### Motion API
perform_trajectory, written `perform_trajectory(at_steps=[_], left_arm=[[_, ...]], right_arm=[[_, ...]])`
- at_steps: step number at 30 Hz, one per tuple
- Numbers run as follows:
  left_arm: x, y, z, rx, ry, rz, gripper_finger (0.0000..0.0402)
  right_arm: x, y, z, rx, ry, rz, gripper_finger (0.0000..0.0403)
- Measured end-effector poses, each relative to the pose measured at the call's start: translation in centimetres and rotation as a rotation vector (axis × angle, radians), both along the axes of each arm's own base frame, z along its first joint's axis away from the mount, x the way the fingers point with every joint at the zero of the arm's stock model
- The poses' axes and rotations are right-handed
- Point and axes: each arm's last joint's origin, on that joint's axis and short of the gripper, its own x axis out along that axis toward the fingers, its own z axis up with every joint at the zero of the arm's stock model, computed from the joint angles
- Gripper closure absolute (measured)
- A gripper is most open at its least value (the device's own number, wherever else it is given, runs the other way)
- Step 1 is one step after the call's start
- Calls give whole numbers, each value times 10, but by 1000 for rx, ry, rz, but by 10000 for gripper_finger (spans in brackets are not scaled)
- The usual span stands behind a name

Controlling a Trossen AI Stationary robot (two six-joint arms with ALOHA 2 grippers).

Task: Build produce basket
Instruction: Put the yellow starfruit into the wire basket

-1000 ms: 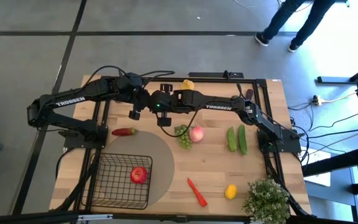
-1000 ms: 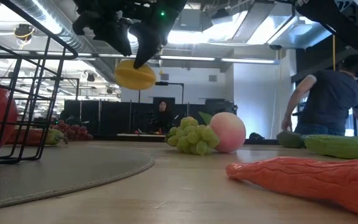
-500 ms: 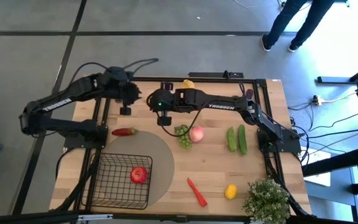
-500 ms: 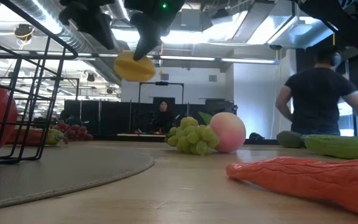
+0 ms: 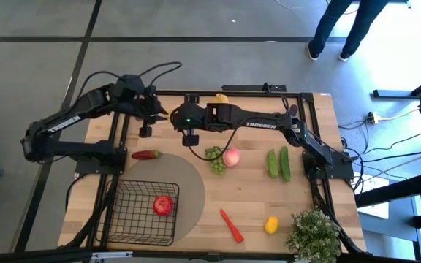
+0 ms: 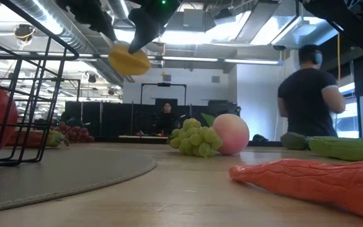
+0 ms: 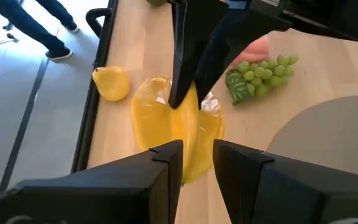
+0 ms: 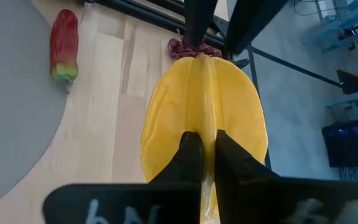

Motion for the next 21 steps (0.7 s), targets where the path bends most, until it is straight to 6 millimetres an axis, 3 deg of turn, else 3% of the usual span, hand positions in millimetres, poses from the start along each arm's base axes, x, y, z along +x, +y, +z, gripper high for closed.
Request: perform_trajectory(at_steps=[21], left_arm=[[14, 10, -12, 20, 84, 23, 321]], right_arm=[[3, -1, 0, -3, -22, 1, 402]])
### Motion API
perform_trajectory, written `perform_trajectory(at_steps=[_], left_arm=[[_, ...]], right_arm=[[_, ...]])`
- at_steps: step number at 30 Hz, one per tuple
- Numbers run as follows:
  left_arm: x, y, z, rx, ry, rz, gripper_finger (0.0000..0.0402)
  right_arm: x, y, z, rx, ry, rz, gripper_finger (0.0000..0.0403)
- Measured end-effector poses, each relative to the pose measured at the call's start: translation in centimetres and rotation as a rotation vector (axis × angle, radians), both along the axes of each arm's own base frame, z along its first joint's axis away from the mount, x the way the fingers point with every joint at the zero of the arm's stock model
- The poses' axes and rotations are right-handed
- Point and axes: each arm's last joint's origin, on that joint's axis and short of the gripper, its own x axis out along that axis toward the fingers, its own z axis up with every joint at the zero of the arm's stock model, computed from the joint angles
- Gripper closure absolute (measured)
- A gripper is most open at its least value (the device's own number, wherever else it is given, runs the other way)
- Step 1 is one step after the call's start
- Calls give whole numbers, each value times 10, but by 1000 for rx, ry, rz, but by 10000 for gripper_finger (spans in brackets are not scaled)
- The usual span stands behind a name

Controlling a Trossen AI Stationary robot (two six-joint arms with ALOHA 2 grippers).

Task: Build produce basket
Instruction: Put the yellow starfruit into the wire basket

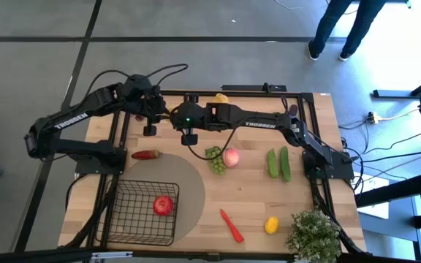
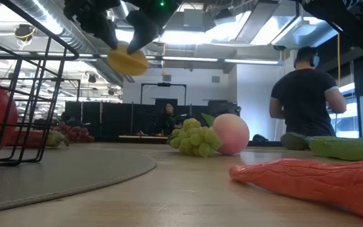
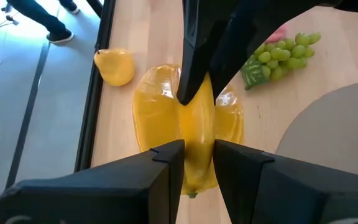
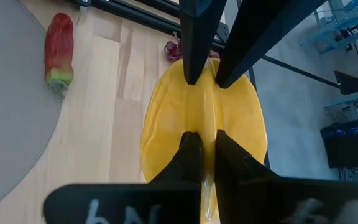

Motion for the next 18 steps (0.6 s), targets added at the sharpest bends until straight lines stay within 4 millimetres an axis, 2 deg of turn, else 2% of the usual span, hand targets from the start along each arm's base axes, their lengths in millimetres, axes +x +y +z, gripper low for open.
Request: perform_trajectory(at_steps=[4, 9, 13, 18], left_arm=[[1, 1, -1, 11, 10, 15, 334], [1, -1, -1, 24, 18, 16, 391], [2, -3, -1, 23, 21, 18, 397], [4, -8, -1, 2, 20, 24, 399]], right_arm=[[0, 0, 0, -1, 0, -2, 402], [0, -1, 0, -2, -1, -5, 402], [0, 0, 0, -2, -1, -4, 399], [0, 0, 0, 2, -2, -1, 371]])
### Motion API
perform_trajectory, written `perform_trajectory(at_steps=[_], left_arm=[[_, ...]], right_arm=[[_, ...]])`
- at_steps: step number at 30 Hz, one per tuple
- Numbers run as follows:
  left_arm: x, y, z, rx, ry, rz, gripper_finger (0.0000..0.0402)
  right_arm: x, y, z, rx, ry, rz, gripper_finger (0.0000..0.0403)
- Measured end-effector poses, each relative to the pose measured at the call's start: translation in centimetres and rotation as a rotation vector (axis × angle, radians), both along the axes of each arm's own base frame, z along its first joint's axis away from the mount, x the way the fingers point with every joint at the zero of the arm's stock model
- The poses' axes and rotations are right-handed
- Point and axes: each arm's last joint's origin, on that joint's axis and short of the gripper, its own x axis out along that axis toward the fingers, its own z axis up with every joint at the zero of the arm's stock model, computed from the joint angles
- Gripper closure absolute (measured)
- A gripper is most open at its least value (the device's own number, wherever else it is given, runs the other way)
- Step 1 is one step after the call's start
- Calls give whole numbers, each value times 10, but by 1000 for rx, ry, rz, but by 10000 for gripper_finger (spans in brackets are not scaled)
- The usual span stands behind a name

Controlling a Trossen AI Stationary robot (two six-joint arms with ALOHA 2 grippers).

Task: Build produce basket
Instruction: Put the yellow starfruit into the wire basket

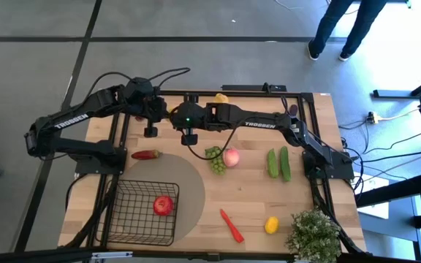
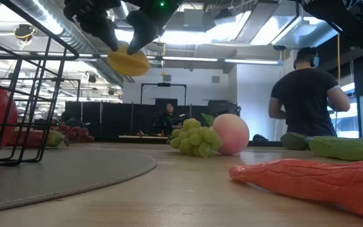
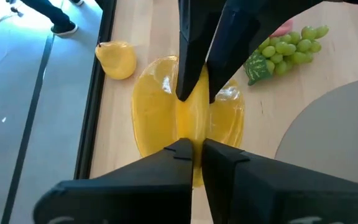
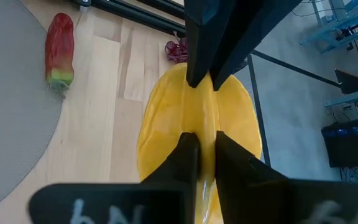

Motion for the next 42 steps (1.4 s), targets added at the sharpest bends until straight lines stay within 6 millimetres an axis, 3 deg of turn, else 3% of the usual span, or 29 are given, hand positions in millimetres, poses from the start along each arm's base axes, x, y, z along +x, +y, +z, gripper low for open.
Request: perform_trajectory(at_steps=[7, 14, 23, 33, 42], left_arm=[[-1, -6, -4, -30, 49, 34, 401], [-9, -13, -5, -63, 90, 76, 401], [-44, -37, 5, -141, 77, 97, 401], [-79, -71, 12, -519, 0, -26, 401], [-97, -95, 13, -875, 94, -113, 401]], right_arm=[[1, 1, 1, 1, -14, 1, 335], [-1, 9, 6, -34, -15, -18, 328], [-21, 20, 37, -36, -56, -46, 332], [-49, 21, 75, 52, -156, -114, 332], [-55, 21, 82, 79, -182, -122, 332]])
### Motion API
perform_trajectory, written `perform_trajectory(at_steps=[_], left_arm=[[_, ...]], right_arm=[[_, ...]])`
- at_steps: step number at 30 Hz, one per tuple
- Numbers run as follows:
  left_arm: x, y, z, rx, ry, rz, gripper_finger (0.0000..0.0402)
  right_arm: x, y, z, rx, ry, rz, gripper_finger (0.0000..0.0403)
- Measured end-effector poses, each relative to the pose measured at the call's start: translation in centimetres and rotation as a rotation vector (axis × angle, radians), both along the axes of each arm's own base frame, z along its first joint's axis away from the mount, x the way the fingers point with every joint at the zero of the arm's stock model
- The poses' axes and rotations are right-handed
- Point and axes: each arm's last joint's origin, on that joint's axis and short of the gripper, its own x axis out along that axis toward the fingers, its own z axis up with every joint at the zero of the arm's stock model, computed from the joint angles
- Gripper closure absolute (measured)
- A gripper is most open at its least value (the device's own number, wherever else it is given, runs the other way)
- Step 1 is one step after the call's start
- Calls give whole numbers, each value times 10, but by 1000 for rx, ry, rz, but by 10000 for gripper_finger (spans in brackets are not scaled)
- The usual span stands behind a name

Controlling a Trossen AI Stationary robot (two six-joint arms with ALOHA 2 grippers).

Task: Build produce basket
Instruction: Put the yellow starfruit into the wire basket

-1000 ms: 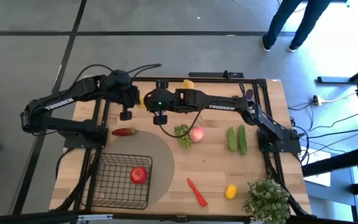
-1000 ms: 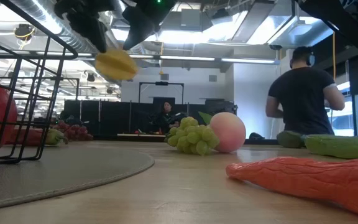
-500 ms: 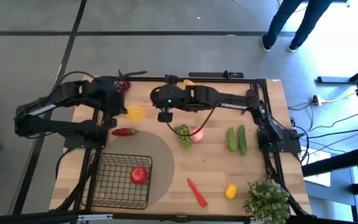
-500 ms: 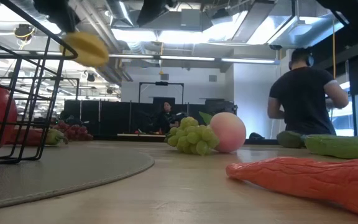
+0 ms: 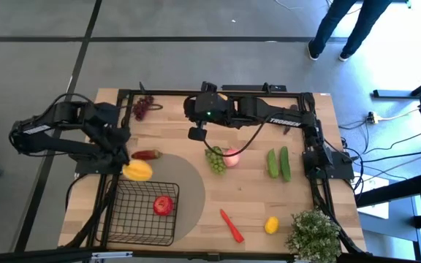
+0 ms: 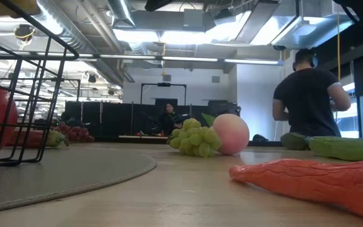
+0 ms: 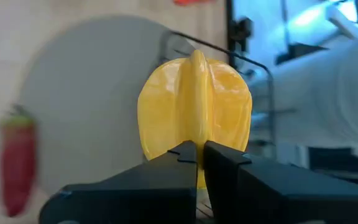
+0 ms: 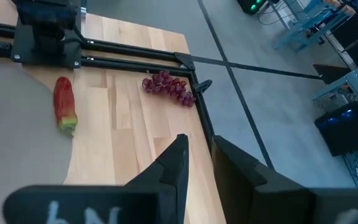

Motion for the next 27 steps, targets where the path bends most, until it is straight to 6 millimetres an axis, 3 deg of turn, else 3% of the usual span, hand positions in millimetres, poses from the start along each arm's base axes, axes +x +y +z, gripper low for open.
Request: perform_trajectory(at_steps=[6, 20, 27], left_arm=[[3, -12, -2, -79, 76, -97, 401], [34, -45, -18, 123, 220, -258, 401], [51, -73, -32, 192, 308, -381, 401]], right_arm=[[-2, 1, -1, 80, -16, -9, 331], [-13, 18, 4, 487, 33, 408, 331], [-13, 25, 4, 512, 40, 455, 331]])
